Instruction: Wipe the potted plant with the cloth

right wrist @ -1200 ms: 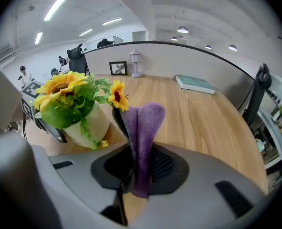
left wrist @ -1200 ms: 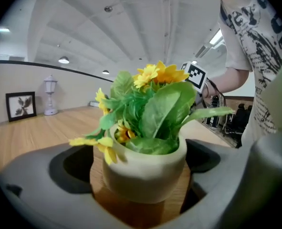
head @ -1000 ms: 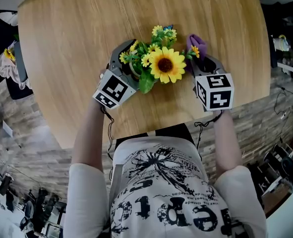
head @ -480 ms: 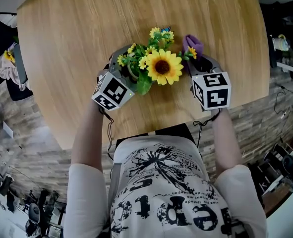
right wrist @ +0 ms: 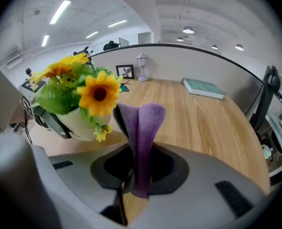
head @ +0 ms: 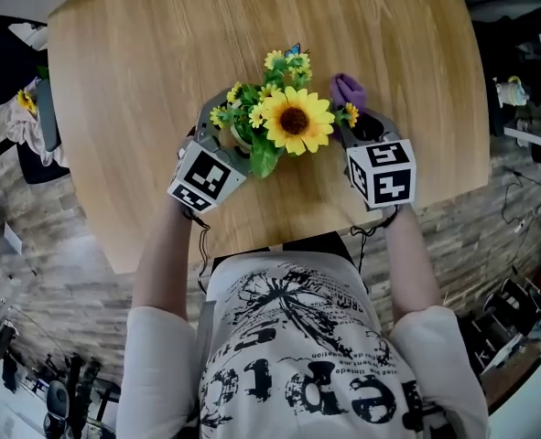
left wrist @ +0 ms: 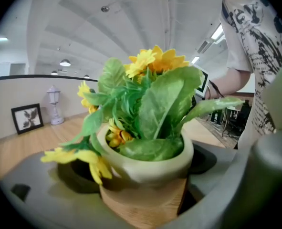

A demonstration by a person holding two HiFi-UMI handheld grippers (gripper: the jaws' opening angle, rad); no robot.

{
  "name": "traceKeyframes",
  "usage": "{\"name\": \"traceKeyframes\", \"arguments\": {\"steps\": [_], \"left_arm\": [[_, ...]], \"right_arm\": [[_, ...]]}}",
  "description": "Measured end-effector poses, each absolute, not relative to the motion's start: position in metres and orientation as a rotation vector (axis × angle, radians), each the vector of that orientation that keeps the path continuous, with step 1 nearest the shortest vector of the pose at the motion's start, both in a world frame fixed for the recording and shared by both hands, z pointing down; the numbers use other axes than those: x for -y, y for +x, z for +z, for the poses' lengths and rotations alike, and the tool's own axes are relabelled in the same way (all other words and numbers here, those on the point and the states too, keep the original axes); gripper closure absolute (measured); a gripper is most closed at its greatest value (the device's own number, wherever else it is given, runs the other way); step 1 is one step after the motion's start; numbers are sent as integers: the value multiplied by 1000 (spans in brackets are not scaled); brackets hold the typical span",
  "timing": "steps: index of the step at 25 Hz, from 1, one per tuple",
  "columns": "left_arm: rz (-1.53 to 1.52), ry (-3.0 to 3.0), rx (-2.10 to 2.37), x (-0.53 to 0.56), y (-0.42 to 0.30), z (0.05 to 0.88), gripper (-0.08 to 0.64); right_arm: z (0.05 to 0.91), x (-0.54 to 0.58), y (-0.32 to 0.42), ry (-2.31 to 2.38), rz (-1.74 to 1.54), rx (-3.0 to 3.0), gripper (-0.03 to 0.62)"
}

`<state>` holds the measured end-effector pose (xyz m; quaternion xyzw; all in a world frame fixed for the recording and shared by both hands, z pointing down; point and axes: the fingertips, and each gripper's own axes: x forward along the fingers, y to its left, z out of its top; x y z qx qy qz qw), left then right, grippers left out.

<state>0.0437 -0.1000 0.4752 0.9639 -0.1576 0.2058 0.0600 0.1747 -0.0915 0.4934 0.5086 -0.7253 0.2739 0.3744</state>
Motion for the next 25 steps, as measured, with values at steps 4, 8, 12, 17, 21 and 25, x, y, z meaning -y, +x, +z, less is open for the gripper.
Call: {"name": "traceKeyframes", "arguments": {"steps": [4,8,12,17,21,25], "left_arm": [[561,2878,576,103,36,438,32],[523,2863,689,104,27,392,31],[492,2842,764,97,21,352,31],[422,2811,894,98,2,314,31],[373,2805,951,95,-14,292,31],[352,2805,983,98,-30,283,32]], "right_arm": [[478,88,170,1306,698,1899,512],[458,82,147,1310,785,2004,512],[431,75,121,1286,787,2122,512],[391,81,86,1225,677,2289,512],[366,83,50,1169,718,2429,512],[349,80,7,1013,674,2557,512]]}}
